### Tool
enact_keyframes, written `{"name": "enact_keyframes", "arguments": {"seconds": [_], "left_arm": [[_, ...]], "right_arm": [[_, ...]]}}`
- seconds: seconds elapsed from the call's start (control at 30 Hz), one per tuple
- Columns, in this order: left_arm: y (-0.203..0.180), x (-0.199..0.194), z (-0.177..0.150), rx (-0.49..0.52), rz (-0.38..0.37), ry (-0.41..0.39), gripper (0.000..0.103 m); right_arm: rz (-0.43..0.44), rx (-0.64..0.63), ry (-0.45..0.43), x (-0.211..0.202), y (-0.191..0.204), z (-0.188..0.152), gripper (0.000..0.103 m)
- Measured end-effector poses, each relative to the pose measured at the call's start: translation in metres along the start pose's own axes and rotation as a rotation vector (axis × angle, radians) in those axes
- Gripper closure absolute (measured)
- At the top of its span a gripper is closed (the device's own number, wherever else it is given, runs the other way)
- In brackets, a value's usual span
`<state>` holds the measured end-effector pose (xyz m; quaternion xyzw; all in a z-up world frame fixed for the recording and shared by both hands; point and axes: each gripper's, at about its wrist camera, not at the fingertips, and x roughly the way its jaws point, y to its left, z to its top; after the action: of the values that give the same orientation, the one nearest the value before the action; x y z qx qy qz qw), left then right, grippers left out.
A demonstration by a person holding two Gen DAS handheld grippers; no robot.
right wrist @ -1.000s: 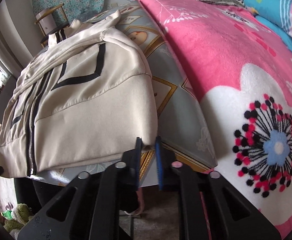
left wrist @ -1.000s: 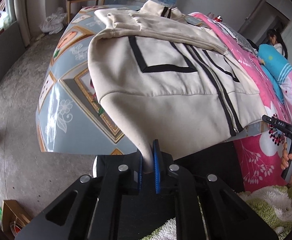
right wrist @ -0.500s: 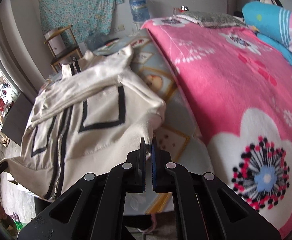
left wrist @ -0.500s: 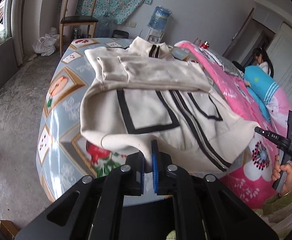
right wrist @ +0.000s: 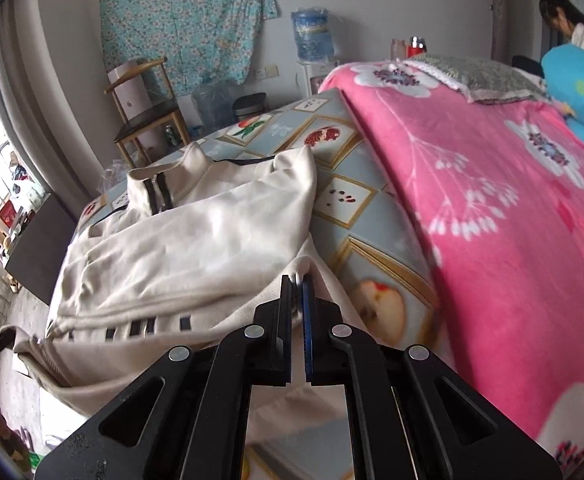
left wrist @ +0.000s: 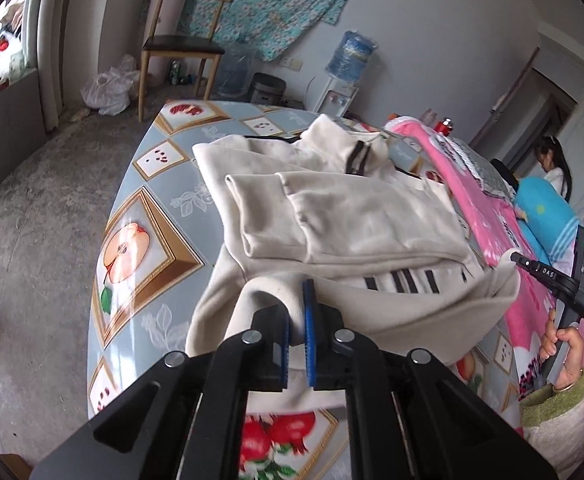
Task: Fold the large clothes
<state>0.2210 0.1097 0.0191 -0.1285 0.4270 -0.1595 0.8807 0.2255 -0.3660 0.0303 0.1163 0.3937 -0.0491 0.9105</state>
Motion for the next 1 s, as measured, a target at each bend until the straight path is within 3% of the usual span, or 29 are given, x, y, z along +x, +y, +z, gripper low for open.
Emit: {"name": "enact_keyframes", "arguments": {"seconds": [0.2,0.3,0.33,0.37,0.4,0.47,0.6,0.7,0.8,1.0], "left_arm": [[0.022,0.046,0.013,-0.070,0.040,0.067,0.094],[0.029,0.043,0.013,-0.128,-0.005,0.061,0.092],[0.030,0.036,0.012,-0.129,-0.017,0.047,0.091],[0.029,0.029,0.012,-0.124,-0.007,0.032,0.085],[0.029,0.021,0.011,-0.115,0.019,0.011,0.075],[0.033,-0.003,0.010,-0.105,0.105,-0.060,0.062],[0.048,-0.040,0.000,-0.165,0.091,-0.093,0.060],[0.047,-0.046,-0.024,-0.197,-0.014,-0.020,0.049],[0.042,-0.037,-0.055,-0.231,-0.102,0.062,0.044],[0.054,0.004,-0.086,-0.448,-0.227,0.157,0.042]], "right_arm": [[0.015,0.079,0.126,0.079,-0.012,0.008,0.094],[0.034,0.100,0.125,0.081,-0.017,0.007,0.084],[0.042,0.101,0.116,0.076,-0.017,0.007,0.068],[0.031,0.104,0.098,0.067,-0.020,0.007,0.041],[0.021,0.107,0.074,0.057,-0.022,0.006,0.035],[0.028,0.109,0.049,0.039,-0.027,0.003,0.036],[0.089,0.170,0.063,0.008,-0.044,-0.014,0.035],[0.136,0.215,0.091,-0.009,-0.051,-0.040,0.030],[0.169,0.261,0.149,-0.014,-0.052,-0.068,0.030],[0.184,0.330,0.219,-0.003,-0.049,-0.102,0.030]]}}
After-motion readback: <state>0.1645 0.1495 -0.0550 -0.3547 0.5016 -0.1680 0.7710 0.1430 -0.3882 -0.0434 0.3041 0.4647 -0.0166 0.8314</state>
